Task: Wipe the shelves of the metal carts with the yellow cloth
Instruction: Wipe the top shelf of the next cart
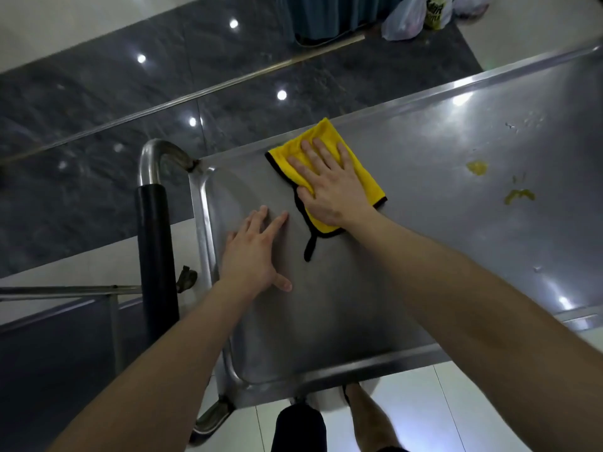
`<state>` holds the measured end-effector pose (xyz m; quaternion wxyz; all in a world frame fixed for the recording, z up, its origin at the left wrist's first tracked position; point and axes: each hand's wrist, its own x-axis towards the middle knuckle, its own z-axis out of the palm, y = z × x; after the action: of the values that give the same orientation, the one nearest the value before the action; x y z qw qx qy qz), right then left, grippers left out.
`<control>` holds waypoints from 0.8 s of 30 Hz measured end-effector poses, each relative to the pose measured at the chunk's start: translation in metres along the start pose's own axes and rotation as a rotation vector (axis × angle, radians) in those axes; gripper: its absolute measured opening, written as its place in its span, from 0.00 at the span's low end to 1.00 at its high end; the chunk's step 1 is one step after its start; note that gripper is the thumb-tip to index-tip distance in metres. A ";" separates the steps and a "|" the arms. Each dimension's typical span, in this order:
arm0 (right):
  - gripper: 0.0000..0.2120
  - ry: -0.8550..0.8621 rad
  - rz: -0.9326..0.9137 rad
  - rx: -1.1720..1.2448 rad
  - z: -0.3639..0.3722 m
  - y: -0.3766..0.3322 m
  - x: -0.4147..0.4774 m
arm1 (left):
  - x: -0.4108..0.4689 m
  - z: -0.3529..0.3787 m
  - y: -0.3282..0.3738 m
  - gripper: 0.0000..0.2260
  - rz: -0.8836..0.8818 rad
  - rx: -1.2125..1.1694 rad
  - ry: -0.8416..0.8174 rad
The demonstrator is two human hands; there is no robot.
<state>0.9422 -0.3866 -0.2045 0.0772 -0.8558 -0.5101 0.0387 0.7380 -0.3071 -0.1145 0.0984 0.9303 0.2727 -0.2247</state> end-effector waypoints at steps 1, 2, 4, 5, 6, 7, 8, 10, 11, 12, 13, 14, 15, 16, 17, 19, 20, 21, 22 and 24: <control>0.32 0.003 -0.012 0.003 -0.001 0.000 -0.013 | 0.000 0.000 0.000 0.71 0.002 -0.003 0.003; 0.32 0.017 -0.029 0.014 -0.002 -0.004 -0.030 | 0.000 0.001 0.000 0.71 -0.003 -0.007 0.007; 0.33 0.077 -0.074 0.053 0.003 -0.017 -0.083 | 0.000 0.002 -0.001 0.72 -0.025 -0.016 0.008; 0.34 0.101 -0.095 0.071 0.008 -0.025 -0.115 | 0.000 0.002 -0.001 0.73 -0.037 -0.026 0.005; 0.35 0.111 -0.116 0.084 0.013 -0.031 -0.146 | -0.001 0.002 -0.001 0.73 -0.047 -0.042 0.003; 0.36 0.111 -0.130 0.092 0.017 -0.036 -0.172 | -0.002 0.002 -0.001 0.73 -0.054 -0.059 0.000; 0.37 0.105 -0.137 0.099 0.019 -0.038 -0.190 | -0.005 0.001 -0.001 0.73 -0.055 -0.069 -0.005; 0.37 0.088 -0.138 0.105 0.019 -0.039 -0.202 | -0.014 -0.003 0.000 0.69 -0.053 -0.048 -0.001; 0.37 0.080 -0.136 0.102 0.017 -0.039 -0.201 | -0.021 -0.005 0.000 0.65 -0.050 -0.013 0.020; 0.36 0.066 -0.135 0.098 0.015 -0.038 -0.200 | -0.029 -0.008 0.000 0.58 -0.040 0.035 0.062; 0.36 0.052 -0.135 0.087 0.014 -0.037 -0.199 | -0.037 -0.013 -0.002 0.51 -0.026 0.084 0.133; 0.36 0.038 -0.134 0.069 0.013 -0.037 -0.198 | -0.046 -0.019 -0.006 0.44 -0.019 0.121 0.231; 0.36 0.027 -0.132 0.050 0.013 -0.037 -0.198 | -0.054 -0.025 -0.012 0.37 -0.026 0.136 0.341; 0.35 0.019 -0.128 0.034 0.013 -0.036 -0.198 | -0.062 -0.032 -0.019 0.33 -0.047 0.138 0.440; 0.35 0.011 -0.125 0.022 0.012 -0.036 -0.199 | -0.069 -0.038 -0.028 0.30 -0.080 0.136 0.513; 0.35 -0.006 -0.123 -0.002 0.009 -0.037 -0.198 | -0.081 -0.042 -0.048 0.26 -0.162 0.123 0.559; 0.35 -0.015 -0.121 -0.013 0.008 -0.038 -0.197 | -0.085 -0.041 -0.057 0.25 -0.198 0.093 0.549; 0.35 -0.018 -0.120 -0.020 0.007 -0.038 -0.197 | -0.088 -0.039 -0.063 0.26 -0.219 0.039 0.535; 0.35 -0.019 -0.121 -0.023 0.007 -0.038 -0.197 | -0.089 -0.035 -0.068 0.26 -0.222 -0.028 0.529; 0.35 -0.024 -0.139 -0.014 0.010 -0.043 -0.197 | -0.088 -0.029 -0.072 0.26 -0.207 -0.148 0.560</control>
<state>0.8097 -0.5388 -0.2095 0.0677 -0.8182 -0.5695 0.0401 0.6425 -0.2794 -0.0518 0.0637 0.9135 0.3983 0.0521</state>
